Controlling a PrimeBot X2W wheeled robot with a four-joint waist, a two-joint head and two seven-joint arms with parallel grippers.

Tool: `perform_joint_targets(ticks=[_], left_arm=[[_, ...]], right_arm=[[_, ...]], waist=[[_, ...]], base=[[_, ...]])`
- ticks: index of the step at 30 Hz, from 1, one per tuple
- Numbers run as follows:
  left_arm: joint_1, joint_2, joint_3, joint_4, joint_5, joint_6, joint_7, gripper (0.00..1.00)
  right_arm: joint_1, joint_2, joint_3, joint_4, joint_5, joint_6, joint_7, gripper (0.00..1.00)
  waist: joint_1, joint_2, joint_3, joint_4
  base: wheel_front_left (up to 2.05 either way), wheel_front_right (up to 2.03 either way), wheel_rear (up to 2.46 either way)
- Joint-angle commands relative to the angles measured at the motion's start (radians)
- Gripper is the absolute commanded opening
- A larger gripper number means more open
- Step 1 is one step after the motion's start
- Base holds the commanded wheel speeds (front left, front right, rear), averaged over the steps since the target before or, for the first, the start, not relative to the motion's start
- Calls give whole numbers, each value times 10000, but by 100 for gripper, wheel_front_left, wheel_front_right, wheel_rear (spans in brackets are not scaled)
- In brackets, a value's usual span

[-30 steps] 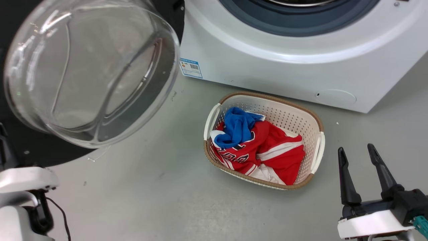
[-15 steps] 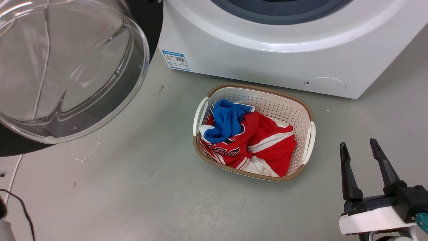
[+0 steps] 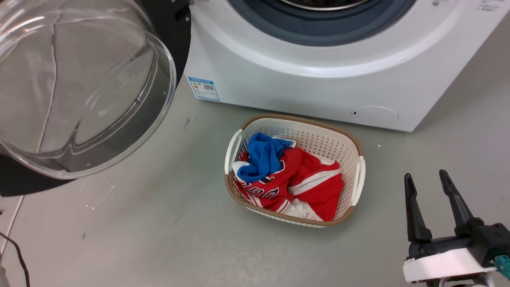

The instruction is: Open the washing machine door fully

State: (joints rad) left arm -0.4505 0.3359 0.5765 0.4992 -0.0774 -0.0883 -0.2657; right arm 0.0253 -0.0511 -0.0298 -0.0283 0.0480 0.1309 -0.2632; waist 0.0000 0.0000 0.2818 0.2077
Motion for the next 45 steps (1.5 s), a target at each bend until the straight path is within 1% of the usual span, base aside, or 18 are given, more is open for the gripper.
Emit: perform_joint_targets(ticks=[1, 7, 12, 19, 21, 22, 25, 33, 39, 44, 45], left_arm=[[293, -11, -47, -102, 150, -69, 22, 0], [1083, -266, -396, -787, 470, -209, 22, 0], [1864, -877, -844, -1929, 661, -242, 22, 0], [3208, -1819, -1870, -3460, 1100, -278, 22, 0], [3575, -2028, -2198, -3860, 1180, -291, 22, 0], [3575, -2028, -2198, -3860, 1180, -291, 22, 0], [4039, -2270, -2685, -4269, 1203, -314, 22, 0], [4757, -2686, -3902, -4685, 935, -319, 22, 0], [4859, -2785, -4699, -4519, 656, -255, 22, 0], [4930, -2824, -5144, -4425, 482, -166, 22, 0], [4971, -2831, -5228, -4395, 481, -156, 22, 10]], right_arm=[[168, 18, 13, 30, 134, -3, -21, 100], [488, 20, 0, 50, 322, -3, -21, 100], [811, 18, -23, -20, 430, -3, -21, 100], [1247, 19, -81, -168, 503, -3, -21, 100], [1300, 17, -137, -244, 503, -3, -19, 100], [1300, 17, -137, -244, 503, -3, -19, 100], [1352, 19, -139, -296, 447, -3, -21, 100], [1414, 17, -293, -519, 426, -3, -19, 100], [1527, 17, -355, -570, 510, -3, -21, 100], [1600, 17, -375, -557, 608, -3, -21, 100], [1591, 17, -385, -537, 627, -3, -21, 100]], waist=[[0, 0, -437, -96], [0, 0, -1356, -252], [0, 0, -2030, -362], [0, 0, -2744, -544], [0, 0, -2829, -617], [0, 0, -2829, -617], [0, 0, -2898, -789], [0, 0, -2951, -1273], [0, 0, -2885, -1629], [0, 0, -2811, -1919], [0, 0, -2795, -1979]], base=[[0, 0, 0], [0, 0, 0], [0, 0, 0], [0, 0, 0], [0, 0, 0], [0, 0, 0], [0, 0, 0], [0, 0, 0], [0, 0, 0], [0, 0, 0], [0, 0, 0]])
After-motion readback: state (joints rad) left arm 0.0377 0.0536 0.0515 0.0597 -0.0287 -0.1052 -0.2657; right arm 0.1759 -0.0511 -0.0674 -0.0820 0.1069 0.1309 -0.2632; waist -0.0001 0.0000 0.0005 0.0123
